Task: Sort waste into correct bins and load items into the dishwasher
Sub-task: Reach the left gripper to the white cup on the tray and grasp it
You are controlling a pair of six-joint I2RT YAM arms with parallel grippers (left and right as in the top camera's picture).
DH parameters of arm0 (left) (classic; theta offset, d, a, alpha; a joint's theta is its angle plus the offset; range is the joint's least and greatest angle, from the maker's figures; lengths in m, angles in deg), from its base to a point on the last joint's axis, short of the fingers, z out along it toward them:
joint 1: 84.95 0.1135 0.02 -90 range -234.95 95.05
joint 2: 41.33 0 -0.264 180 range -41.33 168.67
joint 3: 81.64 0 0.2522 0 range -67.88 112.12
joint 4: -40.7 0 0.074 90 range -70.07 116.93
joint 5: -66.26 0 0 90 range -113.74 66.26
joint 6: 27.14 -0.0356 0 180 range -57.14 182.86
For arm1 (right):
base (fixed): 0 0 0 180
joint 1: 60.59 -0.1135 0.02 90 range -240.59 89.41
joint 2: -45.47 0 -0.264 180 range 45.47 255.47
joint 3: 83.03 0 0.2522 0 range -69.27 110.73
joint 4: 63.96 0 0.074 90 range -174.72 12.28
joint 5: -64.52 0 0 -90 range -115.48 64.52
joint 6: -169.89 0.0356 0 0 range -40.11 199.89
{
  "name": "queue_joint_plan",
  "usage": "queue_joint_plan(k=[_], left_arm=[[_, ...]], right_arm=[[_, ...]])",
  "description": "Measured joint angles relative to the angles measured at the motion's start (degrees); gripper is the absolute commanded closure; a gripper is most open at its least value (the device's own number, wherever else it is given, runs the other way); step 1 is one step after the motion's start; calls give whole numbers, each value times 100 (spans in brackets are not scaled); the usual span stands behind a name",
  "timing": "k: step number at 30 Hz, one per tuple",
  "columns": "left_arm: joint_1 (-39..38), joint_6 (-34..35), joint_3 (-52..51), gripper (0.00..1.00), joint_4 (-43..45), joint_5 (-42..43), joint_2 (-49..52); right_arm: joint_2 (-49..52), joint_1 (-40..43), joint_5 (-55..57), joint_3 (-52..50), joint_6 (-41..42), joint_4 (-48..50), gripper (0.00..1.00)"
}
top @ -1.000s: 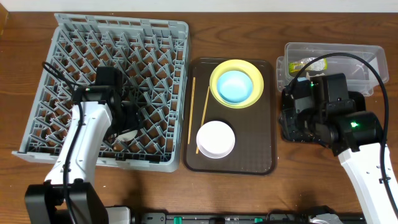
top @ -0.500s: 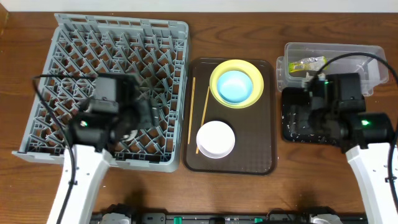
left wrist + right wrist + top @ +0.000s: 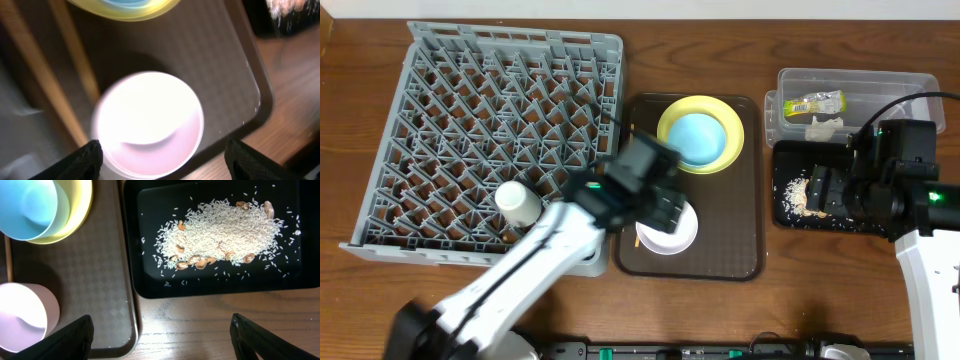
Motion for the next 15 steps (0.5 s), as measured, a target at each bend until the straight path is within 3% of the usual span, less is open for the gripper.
queue_joint_plan(k=[6,14,15], left_arm=[[-726,-7,0,30,382,20,1058],[-868,-7,0,66,490,17,1770],[-868,4,0,74,494,17,1770]], right_arm=[[0,0,-2,0,0,-33,15],[0,-2,-2,0,0,-74,15],[0,-2,-2,0,0,-74,15]])
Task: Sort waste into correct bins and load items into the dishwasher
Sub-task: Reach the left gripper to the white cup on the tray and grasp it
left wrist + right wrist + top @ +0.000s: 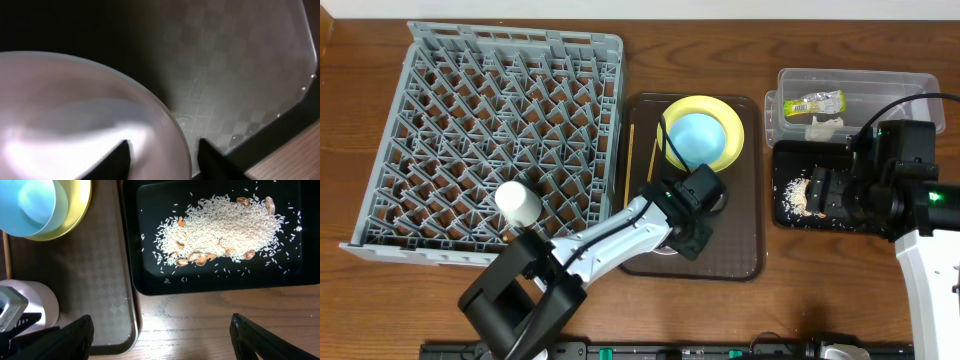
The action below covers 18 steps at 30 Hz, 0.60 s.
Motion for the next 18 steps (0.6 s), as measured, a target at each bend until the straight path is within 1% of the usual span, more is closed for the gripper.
queue_joint_plan(k=[1,2,3,4,12,18], left_arm=[[0,-9,0,80,17,2,-2],[-2,-13,0,88,20,0,-2],[-2,0,0,92,15,7,-2],[-2,-37,0,93,11,15,-2],[-2,11,2,94,-79,-22,-144],[57,37,70,94,-295,39,-960]], right_arm=[[0,0,0,0,0,0,15],[0,0,0,0,0,-2,15],[0,0,0,0,0,0,15],[0,0,0,0,0,0,15],[0,0,0,0,0,-15,16],[0,0,0,0,0,-15,16]])
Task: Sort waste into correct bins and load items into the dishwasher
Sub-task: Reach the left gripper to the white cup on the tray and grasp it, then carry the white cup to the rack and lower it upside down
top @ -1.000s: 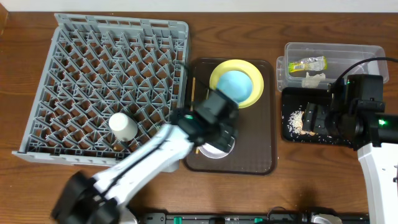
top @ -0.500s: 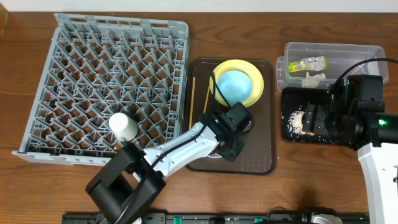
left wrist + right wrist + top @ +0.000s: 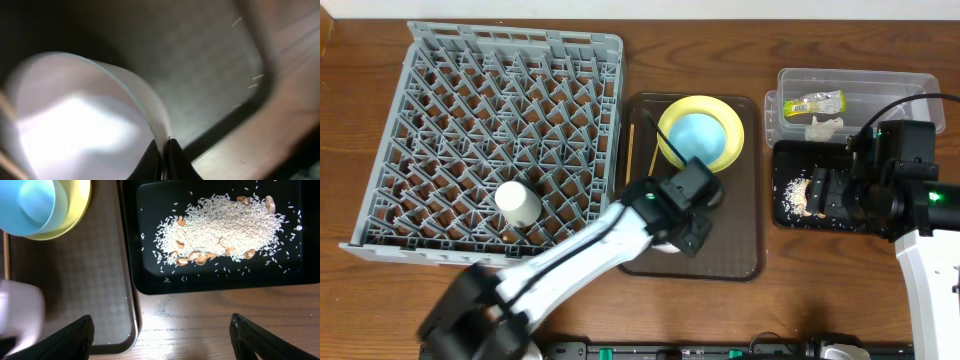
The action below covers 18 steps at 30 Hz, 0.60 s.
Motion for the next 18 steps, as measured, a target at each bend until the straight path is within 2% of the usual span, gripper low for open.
queue_joint_plan(k=[4,9,18], left_arm=[[413,0,188,94,9,81,-870],[1427,-4,249,94,-20,188,-1655],[4470,-57,345,94,310,2354,-1600]], right_arm=[[0,2,0,0,0,-2,16],[0,0,0,0,0,0,16],[0,2,-2,0,0,0,16]])
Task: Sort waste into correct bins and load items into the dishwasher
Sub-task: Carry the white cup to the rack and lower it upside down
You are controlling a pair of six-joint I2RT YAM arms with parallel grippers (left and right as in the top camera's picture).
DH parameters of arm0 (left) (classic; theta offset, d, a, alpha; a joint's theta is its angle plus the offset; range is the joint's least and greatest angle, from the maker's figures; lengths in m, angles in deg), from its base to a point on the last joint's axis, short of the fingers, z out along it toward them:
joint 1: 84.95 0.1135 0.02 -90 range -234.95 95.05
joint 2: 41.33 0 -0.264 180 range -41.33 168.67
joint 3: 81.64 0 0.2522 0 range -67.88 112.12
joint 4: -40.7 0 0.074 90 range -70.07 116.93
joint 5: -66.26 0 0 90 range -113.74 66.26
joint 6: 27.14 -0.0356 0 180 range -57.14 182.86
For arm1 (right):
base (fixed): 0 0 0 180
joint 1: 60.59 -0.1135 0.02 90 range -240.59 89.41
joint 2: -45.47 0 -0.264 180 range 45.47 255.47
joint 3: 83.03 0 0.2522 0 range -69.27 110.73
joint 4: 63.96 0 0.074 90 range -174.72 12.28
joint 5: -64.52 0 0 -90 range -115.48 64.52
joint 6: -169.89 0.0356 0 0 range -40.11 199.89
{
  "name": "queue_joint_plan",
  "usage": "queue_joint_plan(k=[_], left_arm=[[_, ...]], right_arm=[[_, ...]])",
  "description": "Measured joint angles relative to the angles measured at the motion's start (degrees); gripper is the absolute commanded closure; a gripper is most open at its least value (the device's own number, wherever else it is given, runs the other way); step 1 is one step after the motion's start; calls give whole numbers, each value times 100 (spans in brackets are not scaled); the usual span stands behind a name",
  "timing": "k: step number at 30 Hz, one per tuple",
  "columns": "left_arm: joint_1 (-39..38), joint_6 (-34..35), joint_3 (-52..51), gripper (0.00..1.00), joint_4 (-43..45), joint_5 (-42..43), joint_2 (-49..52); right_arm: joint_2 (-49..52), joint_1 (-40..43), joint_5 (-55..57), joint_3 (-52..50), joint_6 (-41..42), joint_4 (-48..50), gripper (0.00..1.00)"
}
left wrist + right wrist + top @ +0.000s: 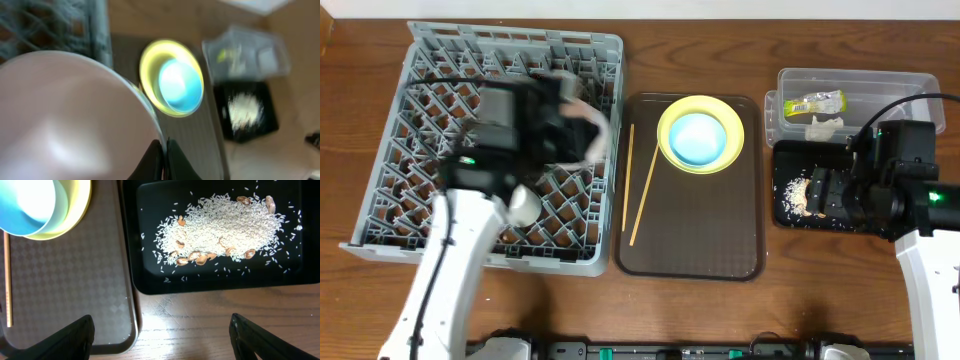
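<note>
A pink cup [588, 138] hangs blurred over the right side of the grey dish rack [440, 60], with my left gripper [570, 135] shut on its rim. In the left wrist view the cup [65, 120] fills the left, the gripper [163, 159] pinching its wall. A white cup [525, 203] stands in the rack. A blue bowl [700, 136] sits in a yellow plate [728, 152] on the brown tray [700, 240], beside two chopsticks [642, 195]. My right gripper [160, 345] is open above the table edge by the black tray of rice [225, 230].
A clear bin [880, 85] holding a wrapper [813, 102] stands at the back right, behind the black tray [790, 215]. The rack takes up the left of the table, its right wall next to the brown tray.
My left gripper has carried the pink cup off the brown tray to above the right side of the rack. The two chopsticks now show bare on the tray. The right arm has not moved.
My left gripper was open above the pink cup on the tray's front. It then stood low around the cup's rim, then shut on the rim. Now the cup is held over the rack. The right gripper stayed open by the rice tray throughout.
</note>
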Motion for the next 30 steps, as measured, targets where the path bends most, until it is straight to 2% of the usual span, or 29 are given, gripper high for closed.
queue_joint_plan(k=[7,13,22,30], left_arm=[[1434,-7,22,94,509,2103,649],[2033,-2,26,94,719,3491,1495],[2597,7,26,94,1019,4343,2245],[2719,9,26,94,1036,4533,2437]], right_arm=[[0,0,0,0,0,-2,16],[0,0,0,0,0,-4,16],[0,-2,0,0,0,-2,16],[0,-2,0,0,0,-2,16]])
